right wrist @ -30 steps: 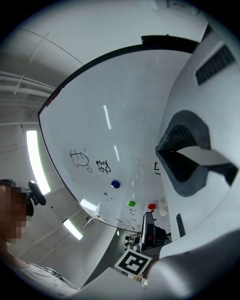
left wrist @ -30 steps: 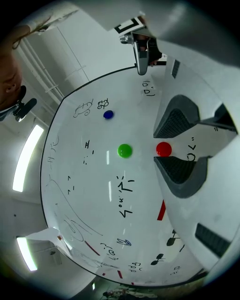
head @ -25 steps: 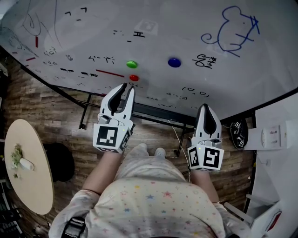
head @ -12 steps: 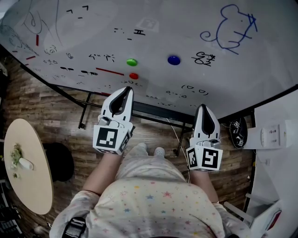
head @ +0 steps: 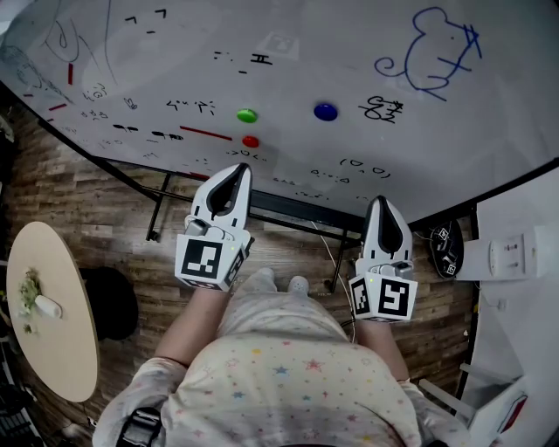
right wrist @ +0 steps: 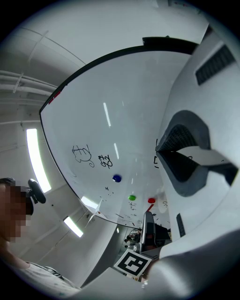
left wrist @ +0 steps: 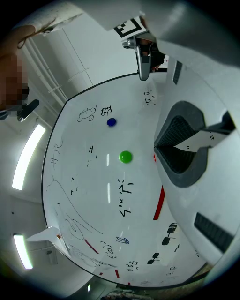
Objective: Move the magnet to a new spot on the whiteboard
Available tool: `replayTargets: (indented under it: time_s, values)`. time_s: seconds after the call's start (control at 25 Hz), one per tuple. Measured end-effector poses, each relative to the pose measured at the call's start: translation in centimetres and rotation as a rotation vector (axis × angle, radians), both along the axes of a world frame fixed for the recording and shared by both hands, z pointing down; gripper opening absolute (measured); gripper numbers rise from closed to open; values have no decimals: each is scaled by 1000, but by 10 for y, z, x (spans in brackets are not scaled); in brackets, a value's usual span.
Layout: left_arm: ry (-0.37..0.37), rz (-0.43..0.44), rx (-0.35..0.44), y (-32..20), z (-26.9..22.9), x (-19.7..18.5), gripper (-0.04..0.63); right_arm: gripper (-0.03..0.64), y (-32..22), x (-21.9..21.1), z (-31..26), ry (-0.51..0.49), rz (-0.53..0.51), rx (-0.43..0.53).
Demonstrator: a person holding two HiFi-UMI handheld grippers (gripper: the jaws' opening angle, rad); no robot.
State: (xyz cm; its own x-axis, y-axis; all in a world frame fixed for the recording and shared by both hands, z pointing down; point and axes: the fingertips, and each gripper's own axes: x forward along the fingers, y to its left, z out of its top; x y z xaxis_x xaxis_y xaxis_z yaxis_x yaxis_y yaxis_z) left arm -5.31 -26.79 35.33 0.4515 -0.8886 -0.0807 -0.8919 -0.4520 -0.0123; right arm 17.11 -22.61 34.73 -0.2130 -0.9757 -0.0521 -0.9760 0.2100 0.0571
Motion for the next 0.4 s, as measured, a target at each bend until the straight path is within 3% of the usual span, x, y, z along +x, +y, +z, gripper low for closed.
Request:
replayTargets:
  time_s: [0.4]
  values:
    - [-7,7,-3,-2,0,1,12,0,-3,-1,0,-3,-1,1]
